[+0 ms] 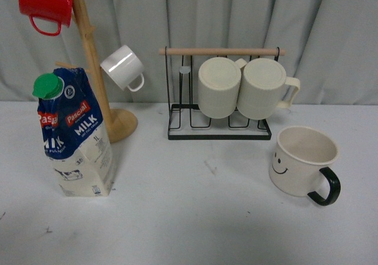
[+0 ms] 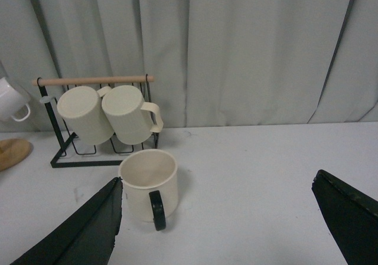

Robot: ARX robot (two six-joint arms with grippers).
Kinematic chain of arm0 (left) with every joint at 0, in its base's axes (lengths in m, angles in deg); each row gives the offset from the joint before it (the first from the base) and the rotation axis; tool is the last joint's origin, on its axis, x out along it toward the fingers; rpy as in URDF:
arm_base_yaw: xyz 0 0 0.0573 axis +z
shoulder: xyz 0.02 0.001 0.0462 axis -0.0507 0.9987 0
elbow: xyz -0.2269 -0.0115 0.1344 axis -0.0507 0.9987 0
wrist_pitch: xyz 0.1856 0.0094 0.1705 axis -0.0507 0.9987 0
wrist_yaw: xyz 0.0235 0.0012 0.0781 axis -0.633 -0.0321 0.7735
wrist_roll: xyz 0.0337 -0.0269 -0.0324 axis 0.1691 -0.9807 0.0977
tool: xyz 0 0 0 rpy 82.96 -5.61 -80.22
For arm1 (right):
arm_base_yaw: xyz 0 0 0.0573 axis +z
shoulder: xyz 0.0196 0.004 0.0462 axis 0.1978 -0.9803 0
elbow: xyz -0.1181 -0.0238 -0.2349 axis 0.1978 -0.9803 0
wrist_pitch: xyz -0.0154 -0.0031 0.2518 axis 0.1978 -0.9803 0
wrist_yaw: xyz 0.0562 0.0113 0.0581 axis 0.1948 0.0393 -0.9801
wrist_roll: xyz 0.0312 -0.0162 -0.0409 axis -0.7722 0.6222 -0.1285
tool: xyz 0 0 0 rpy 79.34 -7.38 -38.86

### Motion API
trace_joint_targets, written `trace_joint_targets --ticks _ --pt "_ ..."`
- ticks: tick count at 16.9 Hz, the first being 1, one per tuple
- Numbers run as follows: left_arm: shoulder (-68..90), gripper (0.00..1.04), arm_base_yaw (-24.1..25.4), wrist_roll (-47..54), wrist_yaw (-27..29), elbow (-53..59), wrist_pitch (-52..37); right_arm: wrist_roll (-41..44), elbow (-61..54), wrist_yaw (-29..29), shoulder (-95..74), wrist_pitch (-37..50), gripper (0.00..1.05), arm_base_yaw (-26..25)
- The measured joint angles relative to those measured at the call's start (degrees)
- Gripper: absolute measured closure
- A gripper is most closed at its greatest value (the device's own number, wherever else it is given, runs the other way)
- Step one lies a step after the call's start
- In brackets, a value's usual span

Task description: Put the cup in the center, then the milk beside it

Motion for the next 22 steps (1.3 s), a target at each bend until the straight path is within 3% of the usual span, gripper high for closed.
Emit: trace_joint_targets --ticks 22 --pt "0.0 0.07 0.0 0.0 0.0 0.0 0.0 0.0 0.0 0.0 0.0 0.0 0.06 0.0"
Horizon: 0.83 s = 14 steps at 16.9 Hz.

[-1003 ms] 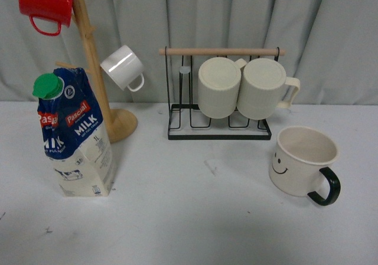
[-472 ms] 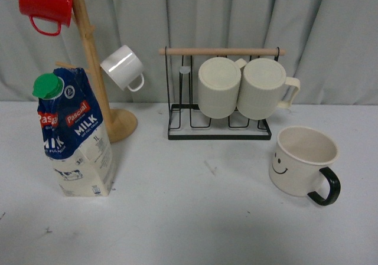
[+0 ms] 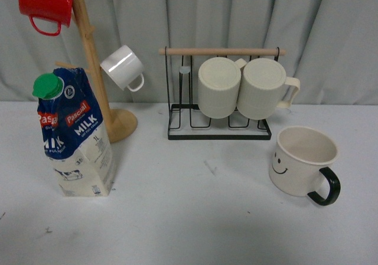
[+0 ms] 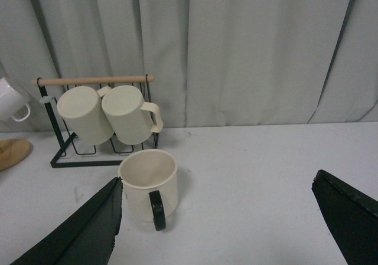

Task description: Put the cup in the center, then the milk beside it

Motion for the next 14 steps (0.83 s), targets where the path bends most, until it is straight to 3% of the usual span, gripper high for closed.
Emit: trace_joint_targets --ticks 2,5,9,11,14 --pt "0.0 0.07 0.0 0.0 0.0 0.0 0.0 2.3 0.5 0.0 -5.0 4.7 0.06 0.0" --pt "0.0 0.07 0.0 0.0 0.0 0.0 0.0 3.2 5.1 3.2 -26.1 23.5 0.06 3.1" --pt "0.0 0.07 0.0 0.0 0.0 0.0 0.0 -2.4 16.2 8.5 -53.5 38.1 0.06 6.4" --pt "0.0 0.07 0.0 0.0 0.0 0.0 0.0 -6.0 26.1 11.3 -67.5 38.8 0.06 6.3" --pt "0.0 0.07 0.0 0.0 0.0 0.0 0.0 -10.4 39.0 11.7 -81.7 31.5 0.06 4.7"
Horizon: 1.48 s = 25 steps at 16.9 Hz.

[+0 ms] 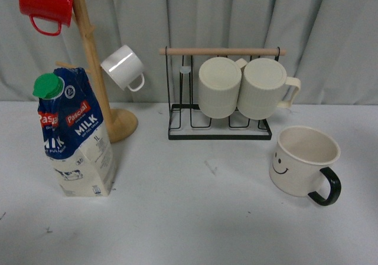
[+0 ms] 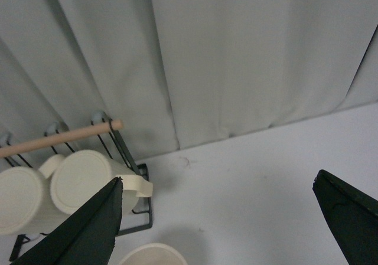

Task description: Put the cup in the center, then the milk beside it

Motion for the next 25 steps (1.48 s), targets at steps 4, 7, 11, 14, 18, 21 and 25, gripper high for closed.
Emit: trace_joint_targets --ticks 4,7,11,14,18,21,25 --pt "0.0 0.07 0.0 0.0 0.0 0.0 0.0 -4.7 16.9 -0.3 -15.9 -13.1 0.06 0.0" --pt "0.0 0.07 0.0 0.0 0.0 0.0 0.0 -5.0 23.6 -0.2 -24.8 -20.9 0.06 3.0" --pt "0.0 0.07 0.0 0.0 0.0 0.0 0.0 -5.0 25.3 -3.0 -32.2 -24.9 0.06 4.3" --pt "0.0 0.07 0.0 0.0 0.0 0.0 0.0 -5.0 24.2 -4.9 -32.9 -23.9 0.06 4.3" --pt "0.0 0.07 0.0 0.0 0.0 0.0 0.0 -4.4 21.8 -6.4 -33.1 -22.1 0.06 3.0" --pt "0.0 0.07 0.0 0.0 0.0 0.0 0.0 -3.4 20.9 -6.8 -33.1 -21.2 0.06 1.6" --pt "0.0 0.07 0.0 0.0 0.0 0.0 0.0 -3.0 20.3 -8.2 -33.4 -20.5 0.28 1.8"
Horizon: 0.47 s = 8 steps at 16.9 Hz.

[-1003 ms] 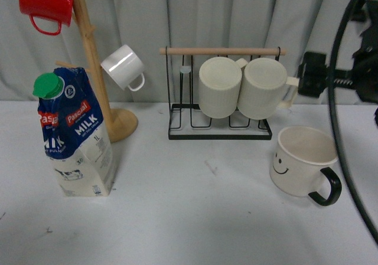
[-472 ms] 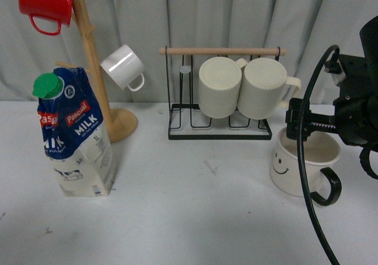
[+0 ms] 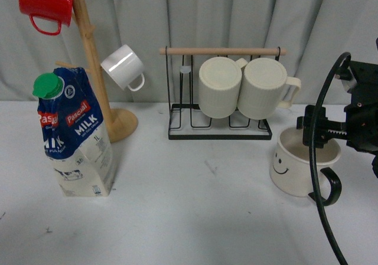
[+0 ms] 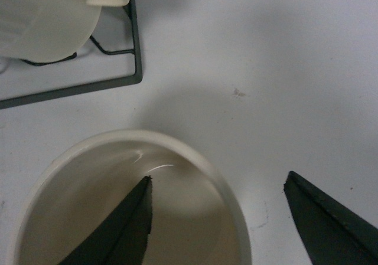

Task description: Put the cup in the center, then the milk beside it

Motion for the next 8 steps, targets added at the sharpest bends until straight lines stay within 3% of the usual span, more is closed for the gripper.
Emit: trace_joint_targets --ticks 1,6,8 --pt "0.0 0.07 0.0 0.0 0.0 0.0 0.0 0.1 -0.7 -0.6 -0.1 0.4 0.52 0.8" --pt "0.0 0.07 0.0 0.0 0.0 0.0 0.0 0.9 -1.0 -0.7 -0.1 0.4 0.93 1.2" --pt "0.0 0.07 0.0 0.0 0.0 0.0 0.0 1.1 -1.2 -1.4 0.5 0.6 1.01 1.5"
